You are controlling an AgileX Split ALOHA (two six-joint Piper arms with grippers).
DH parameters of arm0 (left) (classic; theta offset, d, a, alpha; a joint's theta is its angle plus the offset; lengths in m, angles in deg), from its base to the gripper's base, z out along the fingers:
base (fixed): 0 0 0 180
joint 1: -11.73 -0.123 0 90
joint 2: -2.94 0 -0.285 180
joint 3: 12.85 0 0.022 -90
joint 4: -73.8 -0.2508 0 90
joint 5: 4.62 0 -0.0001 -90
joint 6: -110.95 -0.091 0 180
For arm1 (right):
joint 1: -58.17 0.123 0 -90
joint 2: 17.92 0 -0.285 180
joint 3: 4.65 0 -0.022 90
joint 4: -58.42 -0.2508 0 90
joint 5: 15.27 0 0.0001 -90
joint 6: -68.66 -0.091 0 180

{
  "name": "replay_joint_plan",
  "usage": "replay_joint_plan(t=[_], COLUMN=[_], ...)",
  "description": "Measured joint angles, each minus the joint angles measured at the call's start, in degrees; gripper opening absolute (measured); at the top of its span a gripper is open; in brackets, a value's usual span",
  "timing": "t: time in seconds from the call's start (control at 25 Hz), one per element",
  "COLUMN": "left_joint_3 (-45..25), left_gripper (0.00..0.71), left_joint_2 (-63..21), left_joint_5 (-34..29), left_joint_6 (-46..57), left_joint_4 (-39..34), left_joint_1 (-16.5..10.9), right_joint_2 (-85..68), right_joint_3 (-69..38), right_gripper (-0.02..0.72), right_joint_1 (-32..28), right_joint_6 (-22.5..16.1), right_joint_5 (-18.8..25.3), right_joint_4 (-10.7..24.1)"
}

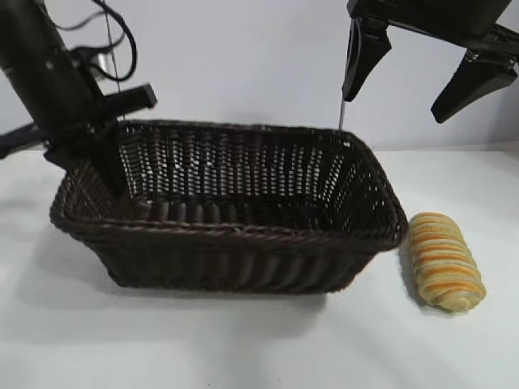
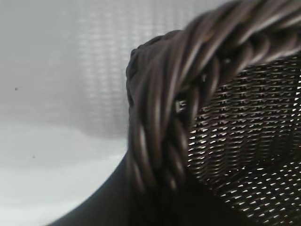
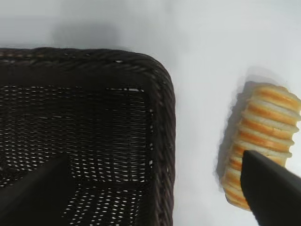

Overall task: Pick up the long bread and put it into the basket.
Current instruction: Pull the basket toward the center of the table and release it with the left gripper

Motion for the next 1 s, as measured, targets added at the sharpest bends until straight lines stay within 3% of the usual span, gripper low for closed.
replay_joint_plan(t=[0.48,0.56,0.64,0.8,0.84,1.0], left_joint_3=[0.18,0.18,0.3,0.36,0.36,0.4], left_gripper=[0.099,0.125,0.213,0.532,0.585,0.656], left_joint_2=[1.2,1.2,1.2,1.14,0.98,-1.45], left_joint_5=[3.45,3.48,3.48,2.95,2.6,1.58], left_joint_6=[0.0,0.0,0.0,1.13,1.65,2.72], left_joint_4=[1.3,1.42,1.77,2.06,1.72,-0.21], left_joint_1=[0.0,0.0,0.0,0.0,-0.07,-0.72], right_joint_2=[0.0,0.0,0.0,0.0,0.0,0.0], right_joint_3=[0.0,0.0,0.0,0.0,0.0,0.0], right_gripper=[0.696,0.696,0.696,0.696,0.696,0.696], right_joint_1=[0.0,0.0,0.0,0.0,0.0,0.0], right_joint_6=[0.0,0.0,0.0,0.0,0.0,0.0], right_joint_5=[0.0,0.0,0.0,0.0,0.0,0.06], right_joint_4=[0.0,-0.04,-0.04,-0.04,-0.04,-0.04])
